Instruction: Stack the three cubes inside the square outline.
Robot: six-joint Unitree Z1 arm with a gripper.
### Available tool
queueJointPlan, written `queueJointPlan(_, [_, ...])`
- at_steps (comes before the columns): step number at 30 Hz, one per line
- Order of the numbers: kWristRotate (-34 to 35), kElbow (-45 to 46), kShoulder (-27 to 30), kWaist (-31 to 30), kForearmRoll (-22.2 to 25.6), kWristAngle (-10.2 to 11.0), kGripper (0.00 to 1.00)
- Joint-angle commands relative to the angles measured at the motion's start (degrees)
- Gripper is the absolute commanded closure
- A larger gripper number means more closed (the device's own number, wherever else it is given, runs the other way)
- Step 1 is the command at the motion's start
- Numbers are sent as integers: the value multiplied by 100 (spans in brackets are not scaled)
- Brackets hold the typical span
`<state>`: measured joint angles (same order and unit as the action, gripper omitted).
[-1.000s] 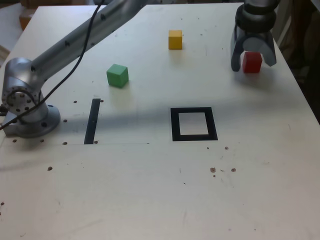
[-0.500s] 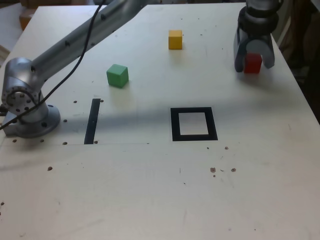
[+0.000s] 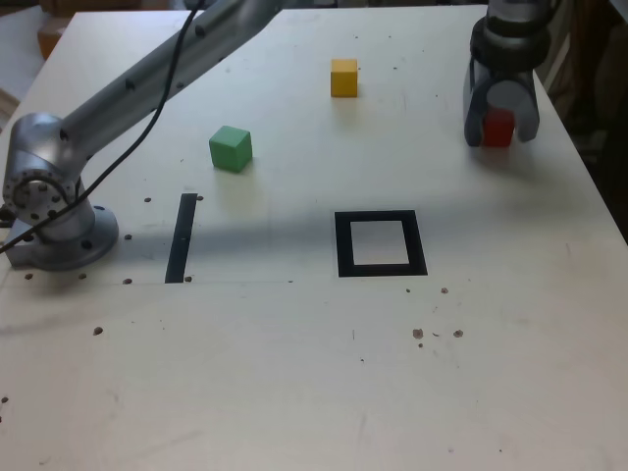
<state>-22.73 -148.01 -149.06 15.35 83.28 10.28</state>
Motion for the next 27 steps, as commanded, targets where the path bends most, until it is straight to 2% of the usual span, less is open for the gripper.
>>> queueJointPlan(1, [-11,17,246,-6,71,24,56])
queueJointPlan(5, [-2,341,683,-10,170,63,56])
queueJointPlan(10, [39,1080,1392,-157,303,7,57])
queueJointPlan(16, [409,2136,2281,-726,353,40,68])
queueJointPlan(19, [744,2665,2621,-1067,327,105,70])
queueJointPlan(23, [1272,3509,2949,-1409,195,141,70])
queueJointPlan(27, [1667,4369,3164,-1549,-181,42,70])
